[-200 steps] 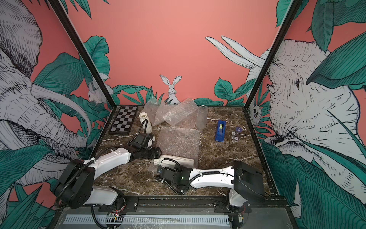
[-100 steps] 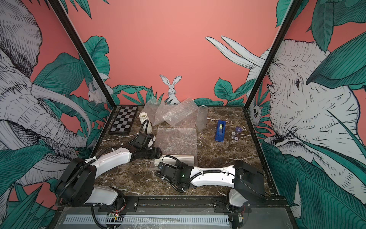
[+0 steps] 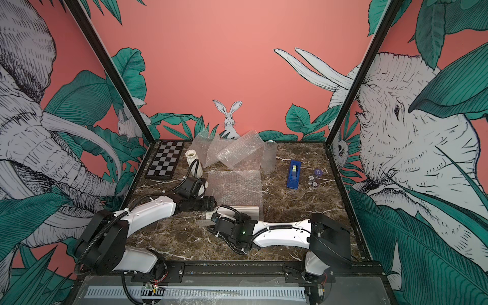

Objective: Wrap vases in bubble wrap
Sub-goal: Wrap the vase in bubble wrap.

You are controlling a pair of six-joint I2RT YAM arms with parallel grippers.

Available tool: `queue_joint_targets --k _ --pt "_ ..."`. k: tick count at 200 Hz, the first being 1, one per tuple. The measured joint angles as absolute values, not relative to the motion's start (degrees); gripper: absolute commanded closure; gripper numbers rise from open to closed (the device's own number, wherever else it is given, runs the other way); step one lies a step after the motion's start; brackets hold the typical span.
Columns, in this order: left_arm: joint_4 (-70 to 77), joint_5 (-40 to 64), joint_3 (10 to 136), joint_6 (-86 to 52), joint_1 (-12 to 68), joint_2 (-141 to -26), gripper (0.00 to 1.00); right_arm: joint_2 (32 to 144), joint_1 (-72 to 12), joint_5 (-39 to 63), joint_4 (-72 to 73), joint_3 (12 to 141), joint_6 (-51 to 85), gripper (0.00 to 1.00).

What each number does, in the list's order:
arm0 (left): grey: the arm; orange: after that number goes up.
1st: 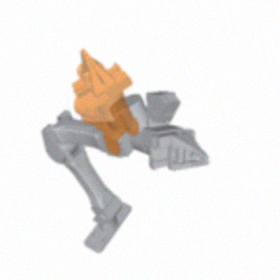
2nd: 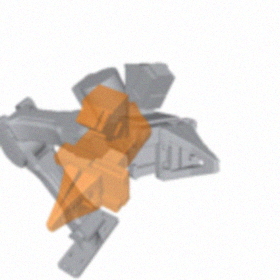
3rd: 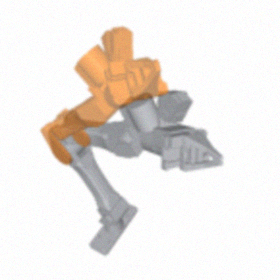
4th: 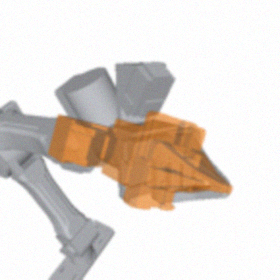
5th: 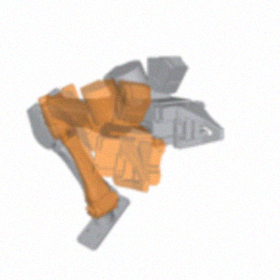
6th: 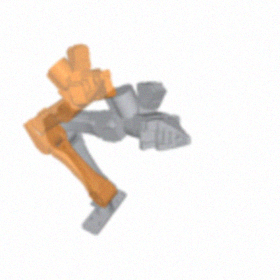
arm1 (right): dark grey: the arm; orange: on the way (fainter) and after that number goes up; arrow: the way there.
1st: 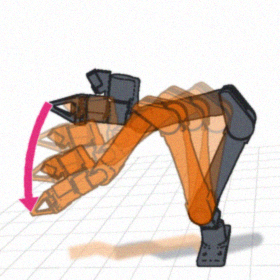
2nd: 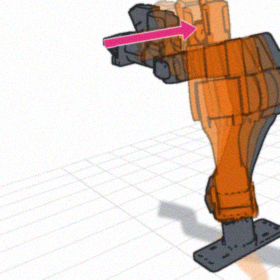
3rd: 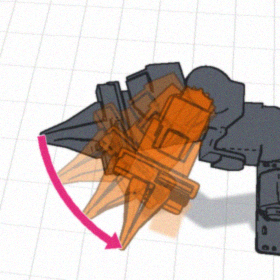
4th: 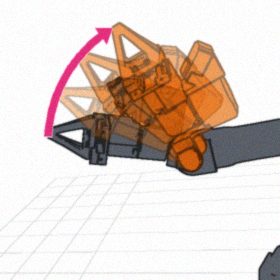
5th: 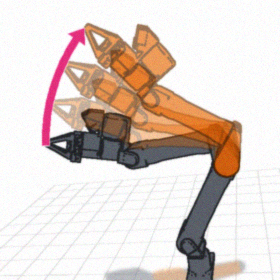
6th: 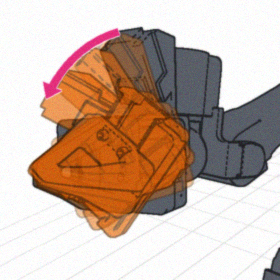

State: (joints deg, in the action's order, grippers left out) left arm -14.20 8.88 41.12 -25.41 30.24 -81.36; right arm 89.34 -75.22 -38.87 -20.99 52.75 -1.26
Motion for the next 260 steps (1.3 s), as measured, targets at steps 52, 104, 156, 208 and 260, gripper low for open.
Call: queue_joint_targets --k 52,104,156,208,260 --pt "-14.9 8.6 41.3 -25.4 30.2 -81.4 0.19 89.3 -74.4 -40.2 -19.6 52.7 -2.2 0.68" --pt "-16.6 7.9 43.2 -25.0 30.2 -80.1 0.15 89.3 -73.0 -40.1 -16.1 50.9 -3.2 0.60" --pt "-19.5 4.4 43.9 -24.0 30.3 -71.8 0.13 88.7 -71.4 -37.8 -13.1 49.8 -4.1 0.60" --pt "-22.4 2.4 41.9 -22.8 30.3 -61.7 0.12 88.4 -70.4 -35.8 -12.3 49.8 -5.5 0.73" --pt "-23.7 2.3 40.9 -22.7 30.4 -64.1 0.12 86.7 -70.1 -34.5 -12.5 48.8 -6.3 0.86"
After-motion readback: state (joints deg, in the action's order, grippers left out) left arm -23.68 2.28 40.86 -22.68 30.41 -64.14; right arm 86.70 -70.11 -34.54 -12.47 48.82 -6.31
